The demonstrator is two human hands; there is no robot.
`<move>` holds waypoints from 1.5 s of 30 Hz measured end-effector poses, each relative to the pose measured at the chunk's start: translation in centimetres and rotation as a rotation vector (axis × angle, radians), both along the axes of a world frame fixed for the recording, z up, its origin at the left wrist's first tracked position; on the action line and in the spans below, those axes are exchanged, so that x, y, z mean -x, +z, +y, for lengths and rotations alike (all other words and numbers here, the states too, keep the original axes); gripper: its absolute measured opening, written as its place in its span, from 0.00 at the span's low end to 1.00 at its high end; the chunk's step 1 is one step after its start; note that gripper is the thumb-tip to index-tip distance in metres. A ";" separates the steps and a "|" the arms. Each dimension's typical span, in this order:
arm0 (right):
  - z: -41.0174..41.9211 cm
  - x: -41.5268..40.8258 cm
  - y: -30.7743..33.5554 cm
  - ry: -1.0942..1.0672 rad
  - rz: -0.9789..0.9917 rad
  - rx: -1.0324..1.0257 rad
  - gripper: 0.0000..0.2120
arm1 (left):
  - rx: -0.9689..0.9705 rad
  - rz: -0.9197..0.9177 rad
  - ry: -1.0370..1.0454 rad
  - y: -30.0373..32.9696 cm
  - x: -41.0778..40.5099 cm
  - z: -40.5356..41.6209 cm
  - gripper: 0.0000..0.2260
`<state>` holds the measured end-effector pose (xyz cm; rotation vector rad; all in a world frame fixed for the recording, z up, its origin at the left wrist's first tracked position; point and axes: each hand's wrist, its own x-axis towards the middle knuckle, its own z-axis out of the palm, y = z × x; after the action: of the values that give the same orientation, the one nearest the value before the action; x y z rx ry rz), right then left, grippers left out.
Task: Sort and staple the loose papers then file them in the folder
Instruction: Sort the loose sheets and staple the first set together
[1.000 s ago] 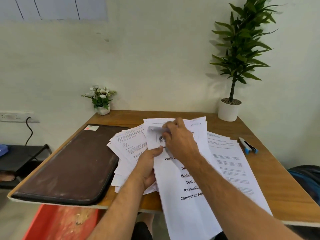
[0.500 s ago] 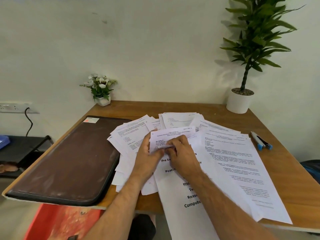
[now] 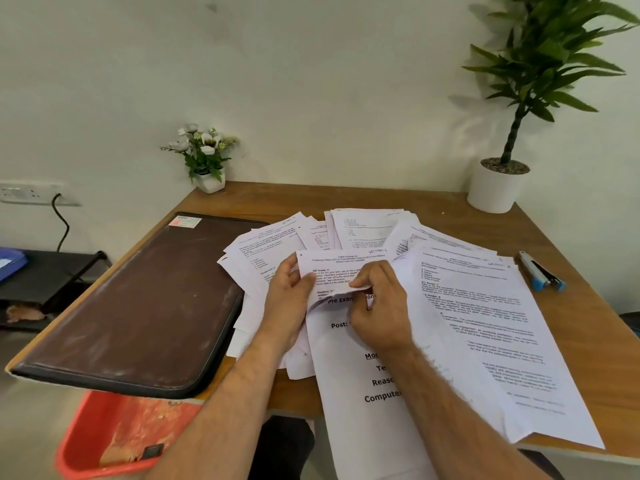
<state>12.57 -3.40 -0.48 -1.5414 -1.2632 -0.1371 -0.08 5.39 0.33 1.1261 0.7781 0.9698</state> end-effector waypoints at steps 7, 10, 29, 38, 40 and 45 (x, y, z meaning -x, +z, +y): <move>0.5 -0.1 -0.5 -0.006 -0.002 0.130 0.11 | -0.082 0.090 0.020 -0.6 -0.3 -0.4 0.18; 0.1 0.3 -0.1 0.017 0.074 0.183 0.24 | -0.118 0.104 0.044 -0.4 -0.4 -0.9 0.16; 0.4 0.0 -0.1 -0.025 -0.046 0.214 0.07 | -0.159 0.651 0.633 1.7 -0.3 2.0 0.25; 0.3 0.3 -0.5 -0.009 -0.011 0.215 0.07 | 0.081 0.806 0.565 3.7 -0.3 4.4 0.34; 0.2 0.2 -0.6 -0.012 -0.007 0.223 0.07 | 0.106 0.812 0.542 3.8 -0.2 4.8 0.38; 0.4 -0.1 -0.3 -0.016 -0.026 0.207 0.07 | 0.046 0.696 0.500 3.2 0.2 5.9 0.25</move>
<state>12.71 -2.95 -0.80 -1.7311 -1.3189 -0.0373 -0.28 11.24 3.52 1.2671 1.6961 0.9545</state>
